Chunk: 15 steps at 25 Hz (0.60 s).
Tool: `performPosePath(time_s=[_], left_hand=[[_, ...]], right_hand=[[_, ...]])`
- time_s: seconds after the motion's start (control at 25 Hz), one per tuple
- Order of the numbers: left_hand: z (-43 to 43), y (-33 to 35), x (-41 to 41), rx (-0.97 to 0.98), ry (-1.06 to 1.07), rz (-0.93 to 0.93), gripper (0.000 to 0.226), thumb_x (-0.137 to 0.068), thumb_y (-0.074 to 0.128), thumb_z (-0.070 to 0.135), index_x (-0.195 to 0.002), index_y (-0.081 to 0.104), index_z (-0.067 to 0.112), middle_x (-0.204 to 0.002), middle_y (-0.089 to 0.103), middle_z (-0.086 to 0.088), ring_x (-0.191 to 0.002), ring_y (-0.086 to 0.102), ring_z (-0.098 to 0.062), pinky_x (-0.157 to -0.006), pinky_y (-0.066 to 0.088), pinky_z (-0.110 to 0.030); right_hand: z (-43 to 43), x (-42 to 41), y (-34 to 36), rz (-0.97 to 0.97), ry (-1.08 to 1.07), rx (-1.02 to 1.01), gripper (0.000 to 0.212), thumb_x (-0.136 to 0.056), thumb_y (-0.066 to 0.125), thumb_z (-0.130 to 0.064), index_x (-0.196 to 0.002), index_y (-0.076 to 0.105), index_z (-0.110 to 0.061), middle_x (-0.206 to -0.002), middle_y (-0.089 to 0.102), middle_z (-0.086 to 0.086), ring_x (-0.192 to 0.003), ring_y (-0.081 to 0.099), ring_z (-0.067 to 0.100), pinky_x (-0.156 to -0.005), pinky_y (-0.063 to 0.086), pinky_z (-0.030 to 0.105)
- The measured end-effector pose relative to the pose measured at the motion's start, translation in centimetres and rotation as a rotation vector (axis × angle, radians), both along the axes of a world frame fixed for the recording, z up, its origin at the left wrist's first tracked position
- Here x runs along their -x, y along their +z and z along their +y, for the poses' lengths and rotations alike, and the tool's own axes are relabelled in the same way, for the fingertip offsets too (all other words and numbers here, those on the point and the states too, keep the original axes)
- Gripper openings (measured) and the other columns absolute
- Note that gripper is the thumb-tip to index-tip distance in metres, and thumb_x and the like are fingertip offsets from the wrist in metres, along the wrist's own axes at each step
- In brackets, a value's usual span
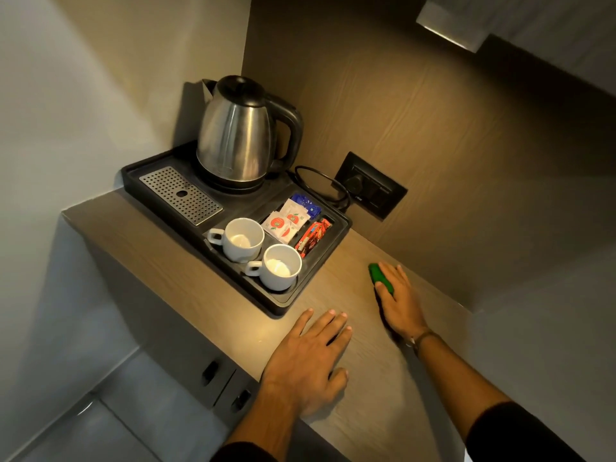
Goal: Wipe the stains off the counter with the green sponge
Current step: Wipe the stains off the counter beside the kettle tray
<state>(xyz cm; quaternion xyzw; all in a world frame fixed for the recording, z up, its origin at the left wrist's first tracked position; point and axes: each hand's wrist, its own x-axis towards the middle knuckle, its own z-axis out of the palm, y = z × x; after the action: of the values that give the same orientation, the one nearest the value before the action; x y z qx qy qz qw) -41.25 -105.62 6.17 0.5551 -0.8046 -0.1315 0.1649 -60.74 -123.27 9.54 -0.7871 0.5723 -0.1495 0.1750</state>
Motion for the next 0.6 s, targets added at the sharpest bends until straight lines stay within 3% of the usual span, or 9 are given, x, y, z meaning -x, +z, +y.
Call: performPosePath(time_s=[0.08, 0.2, 0.32, 0.44, 0.6], left_hand=[[0.1, -0.1, 0.0, -0.001, 0.0, -0.002, 0.07, -0.104, 0.035, 0.055, -0.164, 0.018, 0.022, -0.176, 0.005, -0.001, -0.158, -0.006, -0.017, -0.128, -0.005, -0.05], [0.1, -0.1, 0.0, -0.005, 0.012, 0.0, 0.071, -0.104, 0.034, 0.056, -0.164, 0.018, 0.022, -0.176, 0.006, -0.001, -0.158, -0.006, -0.016, -0.127, -0.006, -0.049], [0.0, -0.4, 0.1, -0.006, 0.014, -0.009, 0.07, -0.105, 0.034, 0.057, -0.164, 0.017, 0.024, -0.176, 0.004, 0.001, -0.158, -0.007, -0.015, -0.128, -0.004, -0.05], [0.2, -0.4, 0.1, -0.001, 0.017, -0.006, 0.069, -0.105, 0.033, 0.058, -0.164, 0.018, 0.025, -0.176, 0.006, 0.002, -0.158, -0.006, -0.015, -0.128, -0.003, -0.049], [0.0, -0.4, 0.1, -0.004, 0.014, -0.017, 0.069, -0.105, 0.033, 0.057, -0.164, 0.017, 0.024, -0.175, 0.008, 0.001, -0.159, -0.004, -0.015, -0.129, -0.002, -0.049]], right_hand=[[1.1, -2.4, -0.2, 0.012, 0.079, -0.025, 0.051, -0.107, 0.05, -0.026, -0.156, 0.038, -0.02, -0.166, 0.032, 0.003, -0.157, 0.016, 0.026, -0.127, 0.014, 0.053], [4.6, 2.0, -1.4, 0.055, 0.347, 0.02, 0.054, -0.106, 0.042, -0.045, -0.157, 0.033, -0.032, -0.166, 0.031, -0.01, -0.158, 0.01, 0.012, -0.128, 0.013, 0.046], [2.5, 4.6, -0.7, 0.042, 0.209, 0.002, 0.052, -0.106, 0.045, -0.04, -0.156, 0.038, -0.027, -0.165, 0.034, -0.005, -0.158, 0.014, 0.017, -0.127, 0.018, 0.051], [-0.6, -0.6, -0.1, 0.046, 0.019, 0.016, 0.05, -0.106, 0.051, -0.024, -0.155, 0.04, -0.019, -0.165, 0.035, 0.005, -0.156, 0.019, 0.029, -0.126, 0.017, 0.054], [4.8, -1.0, -1.8, 0.081, 0.31, 0.04, 0.053, -0.107, 0.044, -0.036, -0.158, 0.032, -0.032, -0.167, 0.03, -0.007, -0.158, 0.012, 0.016, -0.129, 0.006, 0.042]])
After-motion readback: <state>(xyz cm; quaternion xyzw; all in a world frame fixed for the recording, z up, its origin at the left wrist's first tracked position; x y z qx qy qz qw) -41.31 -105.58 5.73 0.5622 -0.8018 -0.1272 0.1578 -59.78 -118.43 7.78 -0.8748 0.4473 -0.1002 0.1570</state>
